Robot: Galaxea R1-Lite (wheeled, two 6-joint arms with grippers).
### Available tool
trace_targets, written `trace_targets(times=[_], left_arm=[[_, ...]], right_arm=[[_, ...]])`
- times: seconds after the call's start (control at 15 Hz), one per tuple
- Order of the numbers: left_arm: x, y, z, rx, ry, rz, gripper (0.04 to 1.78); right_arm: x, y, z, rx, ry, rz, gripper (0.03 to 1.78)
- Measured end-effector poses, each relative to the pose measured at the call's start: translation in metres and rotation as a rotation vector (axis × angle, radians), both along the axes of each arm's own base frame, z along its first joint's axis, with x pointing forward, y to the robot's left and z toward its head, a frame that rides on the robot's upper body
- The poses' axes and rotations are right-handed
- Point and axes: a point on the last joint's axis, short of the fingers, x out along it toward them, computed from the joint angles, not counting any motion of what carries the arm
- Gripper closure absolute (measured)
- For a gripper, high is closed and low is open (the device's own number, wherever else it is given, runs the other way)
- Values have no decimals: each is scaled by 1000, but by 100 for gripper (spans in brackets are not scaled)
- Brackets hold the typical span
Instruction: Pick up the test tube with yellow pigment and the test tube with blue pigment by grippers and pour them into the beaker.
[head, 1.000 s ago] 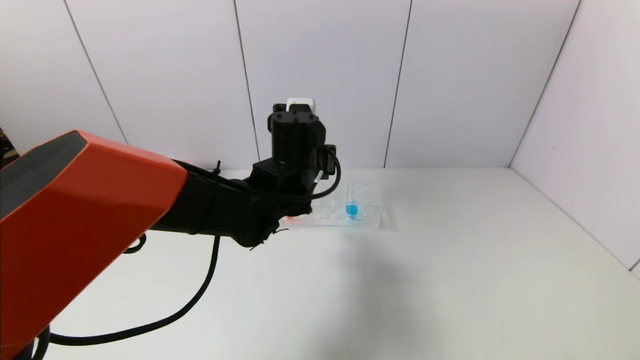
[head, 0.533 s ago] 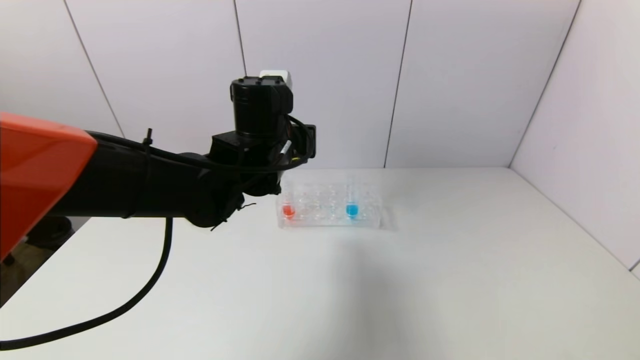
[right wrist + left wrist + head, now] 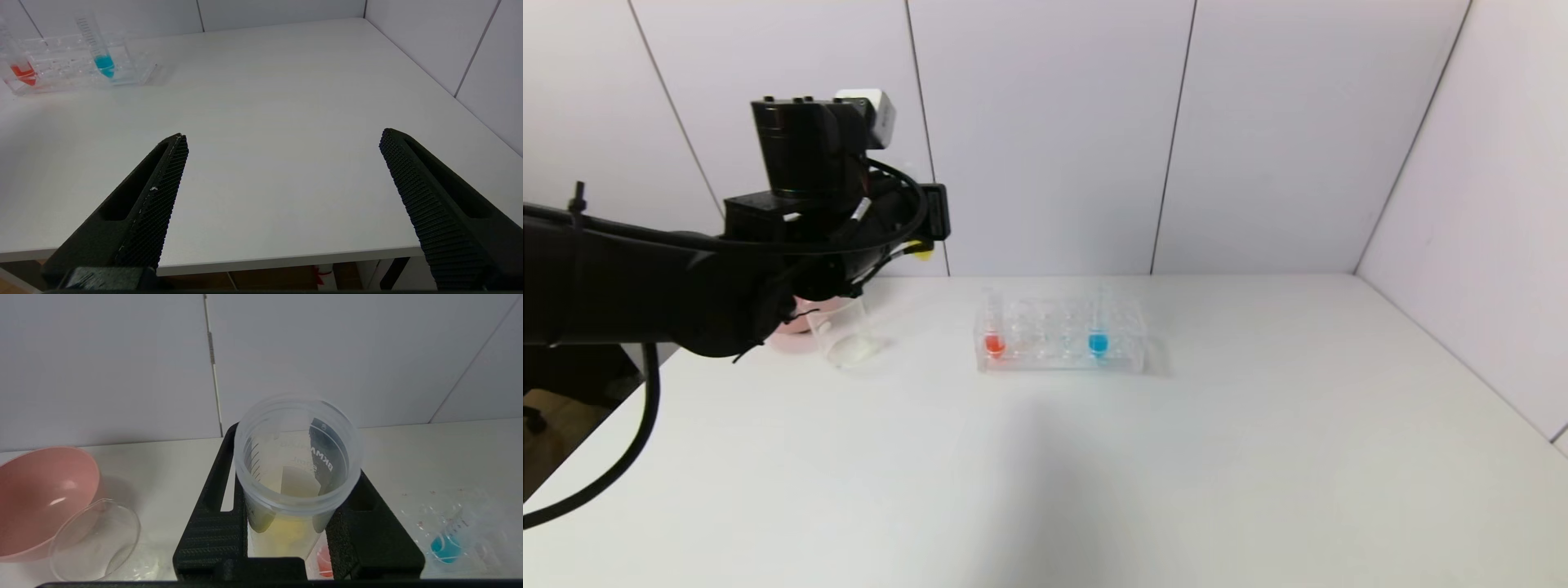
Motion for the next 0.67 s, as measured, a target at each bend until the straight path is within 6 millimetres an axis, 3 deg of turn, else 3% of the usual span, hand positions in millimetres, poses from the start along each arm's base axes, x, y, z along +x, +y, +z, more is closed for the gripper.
trace_targets(times=[0.67], left_arm=[[-14, 107, -3, -7, 24, 70, 128]], right_arm=[[0, 0, 0, 0, 0, 0, 10]])
